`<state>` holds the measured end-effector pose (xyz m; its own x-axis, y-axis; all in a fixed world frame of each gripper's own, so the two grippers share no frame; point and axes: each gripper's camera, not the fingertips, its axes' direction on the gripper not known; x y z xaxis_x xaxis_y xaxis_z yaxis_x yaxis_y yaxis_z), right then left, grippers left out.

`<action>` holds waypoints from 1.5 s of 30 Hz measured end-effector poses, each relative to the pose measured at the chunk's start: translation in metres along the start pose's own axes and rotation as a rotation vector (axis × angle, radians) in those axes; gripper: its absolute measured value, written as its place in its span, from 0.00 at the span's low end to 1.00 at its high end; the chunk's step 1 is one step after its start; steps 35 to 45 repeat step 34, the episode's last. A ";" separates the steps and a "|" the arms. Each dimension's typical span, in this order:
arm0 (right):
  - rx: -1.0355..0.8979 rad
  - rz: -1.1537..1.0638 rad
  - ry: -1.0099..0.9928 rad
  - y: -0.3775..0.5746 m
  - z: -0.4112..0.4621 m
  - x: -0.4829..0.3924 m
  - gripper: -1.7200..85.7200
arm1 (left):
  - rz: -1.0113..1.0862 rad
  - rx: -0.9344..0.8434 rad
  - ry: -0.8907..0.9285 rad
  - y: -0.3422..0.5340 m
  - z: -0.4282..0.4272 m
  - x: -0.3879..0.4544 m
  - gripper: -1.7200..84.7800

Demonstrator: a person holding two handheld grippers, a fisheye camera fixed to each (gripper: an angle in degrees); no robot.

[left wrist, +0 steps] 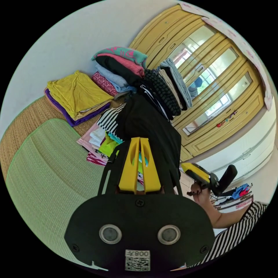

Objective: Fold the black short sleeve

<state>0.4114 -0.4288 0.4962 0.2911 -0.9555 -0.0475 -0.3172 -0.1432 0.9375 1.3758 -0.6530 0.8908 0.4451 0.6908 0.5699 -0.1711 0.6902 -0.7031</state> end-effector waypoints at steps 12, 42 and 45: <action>-0.051 -0.144 -0.230 -0.074 0.040 -0.115 0.06 | -0.130 -0.364 -0.262 0.224 0.102 -0.076 0.02; -0.245 -0.034 0.141 -0.341 0.330 -0.163 0.10 | -0.030 -0.158 -0.325 0.337 0.302 -0.088 0.02; -0.245 -0.034 0.141 -0.341 0.330 -0.163 0.10 | -0.030 -0.158 -0.325 0.337 0.302 -0.088 0.02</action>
